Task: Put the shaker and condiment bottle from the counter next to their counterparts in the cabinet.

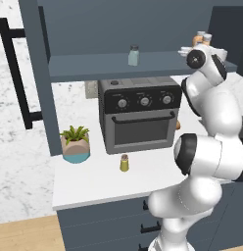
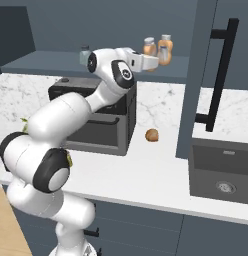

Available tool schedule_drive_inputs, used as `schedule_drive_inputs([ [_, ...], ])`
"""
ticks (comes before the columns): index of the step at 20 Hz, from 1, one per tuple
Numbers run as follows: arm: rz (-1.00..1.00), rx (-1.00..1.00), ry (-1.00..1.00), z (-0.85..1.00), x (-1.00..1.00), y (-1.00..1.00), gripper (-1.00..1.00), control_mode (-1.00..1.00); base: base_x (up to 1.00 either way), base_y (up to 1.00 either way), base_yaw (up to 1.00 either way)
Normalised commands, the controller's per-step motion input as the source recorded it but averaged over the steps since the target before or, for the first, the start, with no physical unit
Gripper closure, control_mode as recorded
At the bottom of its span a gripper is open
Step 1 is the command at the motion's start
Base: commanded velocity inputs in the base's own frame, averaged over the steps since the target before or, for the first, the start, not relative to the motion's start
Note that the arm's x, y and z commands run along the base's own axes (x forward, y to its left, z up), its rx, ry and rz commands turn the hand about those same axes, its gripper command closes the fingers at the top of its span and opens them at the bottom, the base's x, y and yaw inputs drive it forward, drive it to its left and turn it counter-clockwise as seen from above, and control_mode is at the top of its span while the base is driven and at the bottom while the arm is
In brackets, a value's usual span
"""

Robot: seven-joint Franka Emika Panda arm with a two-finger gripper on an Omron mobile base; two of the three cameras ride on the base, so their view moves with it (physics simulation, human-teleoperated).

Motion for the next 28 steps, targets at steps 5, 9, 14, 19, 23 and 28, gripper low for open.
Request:
schedule_drive_inputs([
  [5,0.01,0.01,0.03,0.04,0.29,-0.01,1.00,-1.00,0.00,0.00,0.00],
  [9,0.01,0.03,0.05,0.06,0.20,-0.09,1.00,-1.00,0.00,0.00,0.00],
  [14,0.04,0.04,0.03,0.01,0.30,-0.13,1.00,-1.00,0.00,0.00,0.00],
  [19,0.05,0.01,0.00,0.00,0.36,-0.18,1.00,-1.00,0.00,0.00,0.00],
  [23,0.00,0.00,0.00,0.00,0.19,-0.08,1.00,-1.00,0.00,0.00,0.00],
  [28,0.00,0.00,0.00,0.00,0.13,0.00,-1.00,-1.00,0.00,0.00,0.00],
])
